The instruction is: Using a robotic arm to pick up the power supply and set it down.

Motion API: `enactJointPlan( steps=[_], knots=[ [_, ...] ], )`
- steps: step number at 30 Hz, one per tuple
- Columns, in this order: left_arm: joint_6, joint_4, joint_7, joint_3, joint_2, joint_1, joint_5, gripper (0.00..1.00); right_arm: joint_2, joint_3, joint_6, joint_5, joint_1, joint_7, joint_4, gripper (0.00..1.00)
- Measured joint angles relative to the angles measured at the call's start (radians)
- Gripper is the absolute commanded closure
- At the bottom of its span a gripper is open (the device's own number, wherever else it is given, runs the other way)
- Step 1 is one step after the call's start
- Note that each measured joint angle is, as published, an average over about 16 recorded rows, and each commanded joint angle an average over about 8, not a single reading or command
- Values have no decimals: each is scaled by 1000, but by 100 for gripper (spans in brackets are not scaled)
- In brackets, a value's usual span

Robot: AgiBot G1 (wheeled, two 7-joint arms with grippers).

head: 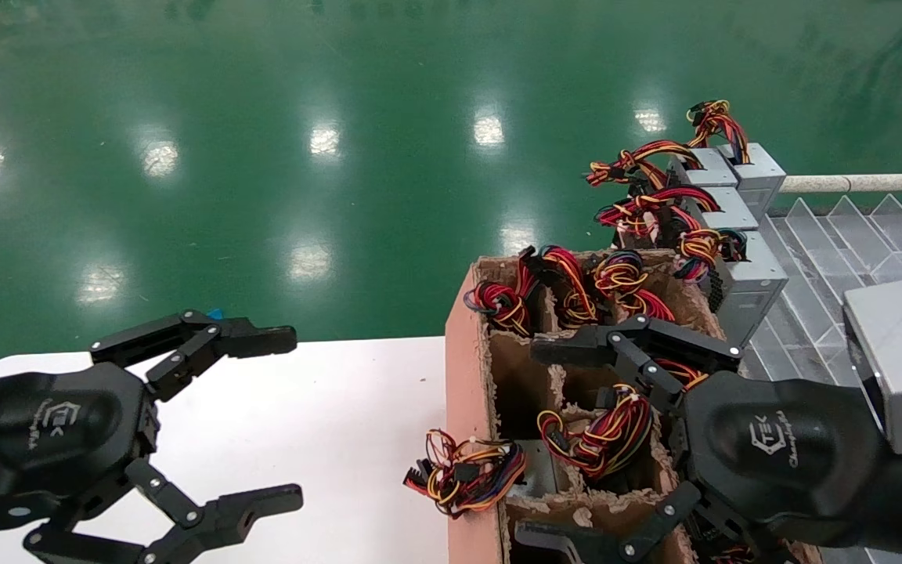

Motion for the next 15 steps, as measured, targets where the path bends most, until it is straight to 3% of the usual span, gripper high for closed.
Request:
enactJointPlan(
  steps=[15],
  knots=[
    [0,0,0,0,0,0,0,0,0,0,0,0,1,0,-1,0]
  ],
)
